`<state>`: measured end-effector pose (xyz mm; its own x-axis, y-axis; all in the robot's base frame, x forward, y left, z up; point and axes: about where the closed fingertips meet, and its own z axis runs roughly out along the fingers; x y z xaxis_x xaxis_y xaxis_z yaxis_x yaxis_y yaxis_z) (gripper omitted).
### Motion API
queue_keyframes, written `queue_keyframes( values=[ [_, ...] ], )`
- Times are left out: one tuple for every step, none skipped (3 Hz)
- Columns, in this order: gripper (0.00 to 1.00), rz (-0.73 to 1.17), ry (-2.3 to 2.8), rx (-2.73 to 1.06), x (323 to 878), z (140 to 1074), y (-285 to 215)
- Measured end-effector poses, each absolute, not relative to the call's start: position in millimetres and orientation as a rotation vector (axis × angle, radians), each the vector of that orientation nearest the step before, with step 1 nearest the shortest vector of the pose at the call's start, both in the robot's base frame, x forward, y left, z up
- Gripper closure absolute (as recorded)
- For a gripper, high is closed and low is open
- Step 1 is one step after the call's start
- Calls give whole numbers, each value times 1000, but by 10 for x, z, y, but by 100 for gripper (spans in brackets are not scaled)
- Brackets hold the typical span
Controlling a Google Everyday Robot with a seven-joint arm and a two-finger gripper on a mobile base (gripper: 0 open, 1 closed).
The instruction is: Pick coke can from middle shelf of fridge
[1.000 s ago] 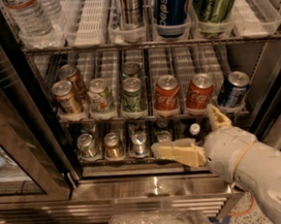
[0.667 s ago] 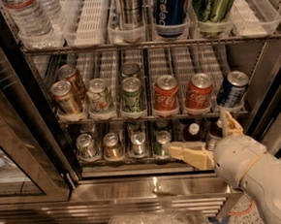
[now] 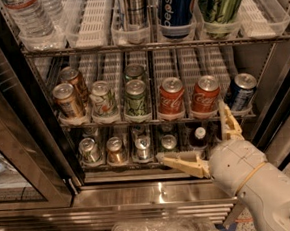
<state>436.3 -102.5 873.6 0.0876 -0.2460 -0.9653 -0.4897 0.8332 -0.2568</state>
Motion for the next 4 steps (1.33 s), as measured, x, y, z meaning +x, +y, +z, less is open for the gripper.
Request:
queue_keyframes(
  values=[
    [0, 208, 1510, -630, 4382, 8716, -1003],
    [0, 226, 1587, -539, 4479, 8716, -1096],
    [0, 226, 1588, -539, 4480, 8716, -1096],
    [0, 279, 1648, -486, 4510, 8653, -1093]
  ],
)
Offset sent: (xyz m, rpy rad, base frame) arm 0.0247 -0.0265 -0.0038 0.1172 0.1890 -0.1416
